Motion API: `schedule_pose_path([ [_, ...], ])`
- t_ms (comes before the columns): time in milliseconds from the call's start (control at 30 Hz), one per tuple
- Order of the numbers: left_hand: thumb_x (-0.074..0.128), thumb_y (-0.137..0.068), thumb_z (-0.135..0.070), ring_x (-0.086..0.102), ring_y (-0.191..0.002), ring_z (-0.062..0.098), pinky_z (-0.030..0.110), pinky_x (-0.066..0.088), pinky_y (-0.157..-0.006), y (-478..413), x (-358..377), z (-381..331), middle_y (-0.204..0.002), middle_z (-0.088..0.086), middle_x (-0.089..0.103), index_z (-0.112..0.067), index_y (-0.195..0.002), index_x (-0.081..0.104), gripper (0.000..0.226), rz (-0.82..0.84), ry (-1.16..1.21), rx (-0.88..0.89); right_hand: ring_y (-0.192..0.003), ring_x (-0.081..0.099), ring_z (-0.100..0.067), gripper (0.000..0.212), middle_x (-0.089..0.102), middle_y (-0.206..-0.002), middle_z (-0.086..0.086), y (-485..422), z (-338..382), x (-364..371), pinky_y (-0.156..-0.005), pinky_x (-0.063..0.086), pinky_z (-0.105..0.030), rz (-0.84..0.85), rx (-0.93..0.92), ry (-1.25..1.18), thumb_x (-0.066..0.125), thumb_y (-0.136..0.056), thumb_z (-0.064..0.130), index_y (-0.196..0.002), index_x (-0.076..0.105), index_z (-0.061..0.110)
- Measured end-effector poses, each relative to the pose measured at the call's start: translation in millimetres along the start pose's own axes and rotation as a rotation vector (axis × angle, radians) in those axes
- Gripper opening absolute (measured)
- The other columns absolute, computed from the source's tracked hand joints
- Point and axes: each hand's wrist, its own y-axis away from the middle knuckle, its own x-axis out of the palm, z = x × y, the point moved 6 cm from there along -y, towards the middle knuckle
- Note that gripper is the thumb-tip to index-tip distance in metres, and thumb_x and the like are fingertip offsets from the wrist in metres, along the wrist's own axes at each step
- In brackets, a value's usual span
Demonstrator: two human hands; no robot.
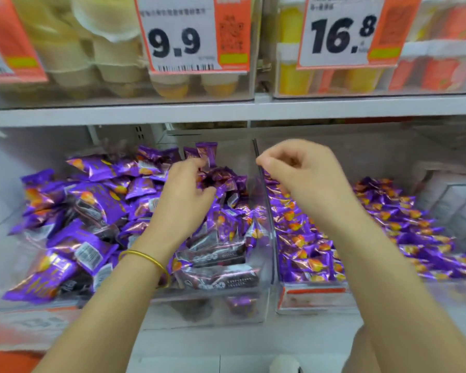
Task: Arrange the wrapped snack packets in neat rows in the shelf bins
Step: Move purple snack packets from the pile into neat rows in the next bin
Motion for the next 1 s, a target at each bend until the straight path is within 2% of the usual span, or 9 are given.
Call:
schedule_pose_path([
  [67, 0.067, -0.078, -0.01, 0.041, -0.122, 0.029, 0.029, 0.032, -0.103, -10.4, 8.1, -5.4, -0.131, 0.016, 0.044, -0.002, -0.132, 0.044, 0.059, 0.051, -0.209, 0.08, -0.05, 0.049, 0.004, 0.014, 0.057, -0.054, 0.021, 2.7, -20.8, 3.6, -0.055, 0.035, -0.012, -0.074, 0.057, -0.08, 0.062, -0.085, 0.015, -0.077, 0.067, 0.024],
  [133, 0.071, -0.078, -0.023, 0.027, -0.133, 0.034, 0.032, 0.022, -0.107, -24.6, 11.4, -10.8, -0.145, 0.019, 0.029, -0.005, -0.14, 0.032, 0.075, 0.091, -0.404, 0.093, -0.05, 0.048, 0.002, 0.016, 0.057, -0.057, 0.014, 2.7, -37.6, 1.6, -0.057, 0.037, -0.018, -0.111, 0.144, -0.147, 0.061, -0.086, 0.013, -0.076, 0.067, 0.025],
  [267, 0.069, -0.077, -0.048, 0.013, -0.14, 0.038, 0.047, 0.026, -0.109, -58.2, 23.8, -5.4, -0.155, 0.018, 0.002, -0.024, -0.149, 0.011, 0.096, 0.256, -0.714, 0.02, -0.049, 0.047, -0.007, 0.017, 0.061, -0.067, -0.001, -2.3, -44.1, -2.8, -0.051, 0.039, -0.022, -0.149, 0.191, -0.214, 0.058, -0.088, 0.012, -0.077, 0.064, 0.023],
  [367, 0.065, -0.076, -0.058, 0.016, -0.137, 0.041, 0.049, 0.034, -0.105, -68.4, 38.7, 2.0, -0.155, 0.018, 0.001, -0.027, -0.145, 0.024, 0.086, 0.361, -0.866, 0.021, -0.049, 0.046, -0.009, 0.016, 0.062, -0.07, -0.006, -3.5, -47.6, 1.1, -0.049, 0.039, -0.021, -0.145, 0.221, -0.217, 0.058, -0.088, 0.011, -0.078, 0.064, 0.022],
  [500, 0.067, -0.069, -0.064, 0.014, -0.137, 0.041, 0.048, 0.033, -0.104, -64.2, 48.5, 4.8, -0.154, 0.017, -0.003, -0.026, -0.138, 0.036, 0.084, 0.391, -0.865, -0.014, -0.05, 0.048, -0.009, 0.014, 0.064, -0.073, -0.006, -5.1, -48.1, -0.2, -0.051, 0.042, -0.024, -0.135, 0.225, -0.221, 0.057, -0.089, 0.013, -0.081, 0.064, 0.022],
  [633, 0.074, -0.072, -0.042, 0.038, -0.124, 0.038, 0.044, 0.043, -0.092, -55.9, 55.4, 1.0, -0.15, 0.017, 0.012, -0.016, -0.134, 0.04, 0.075, 0.279, -0.931, 0.109, -0.049, 0.048, -0.007, 0.013, 0.064, -0.071, -0.005, -4.0, -47.7, -1.5, -0.051, 0.043, -0.023, -0.131, 0.223, -0.233, 0.056, -0.089, 0.014, -0.082, 0.064, 0.021],
  [733, 0.068, -0.077, -0.025, 0.051, -0.106, 0.036, 0.041, 0.049, -0.082, -58.6, 53.5, -0.5, -0.137, 0.015, 0.031, -0.013, -0.125, 0.052, 0.052, 0.184, -0.781, 0.143, -0.048, 0.048, -0.004, 0.013, 0.064, -0.068, -0.001, -2.0, -47.9, -0.6, -0.049, 0.042, -0.018, -0.114, 0.235, -0.238, 0.056, -0.09, 0.015, -0.084, 0.065, 0.022],
  [867, 0.065, -0.075, -0.016, 0.056, -0.098, 0.033, 0.033, 0.047, -0.083, -61.4, 34.0, -8.6, -0.116, 0.012, 0.05, -0.013, -0.112, 0.066, 0.037, 0.076, -0.428, 0.152, -0.051, 0.049, -0.007, 0.013, 0.062, -0.066, 0.003, -1.1, -47.3, -2.7, -0.051, 0.043, -0.021, -0.118, 0.244, -0.235, 0.055, -0.09, 0.014, -0.084, 0.065, 0.02],
  [1000, 0.07, -0.076, -0.009, 0.056, -0.073, 0.005, 0.006, 0.039, -0.064, -33.3, 2.1, -32.4, -0.085, -0.002, 0.064, -0.016, -0.101, 0.068, 0.026, -0.042, 0.106, 0.068, -0.051, 0.049, -0.006, 0.013, 0.061, -0.065, 0.004, 0.9, -42.7, -2.5, -0.054, 0.042, -0.023, -0.139, 0.222, -0.237, 0.055, -0.09, 0.015, -0.083, 0.064, 0.021],
])
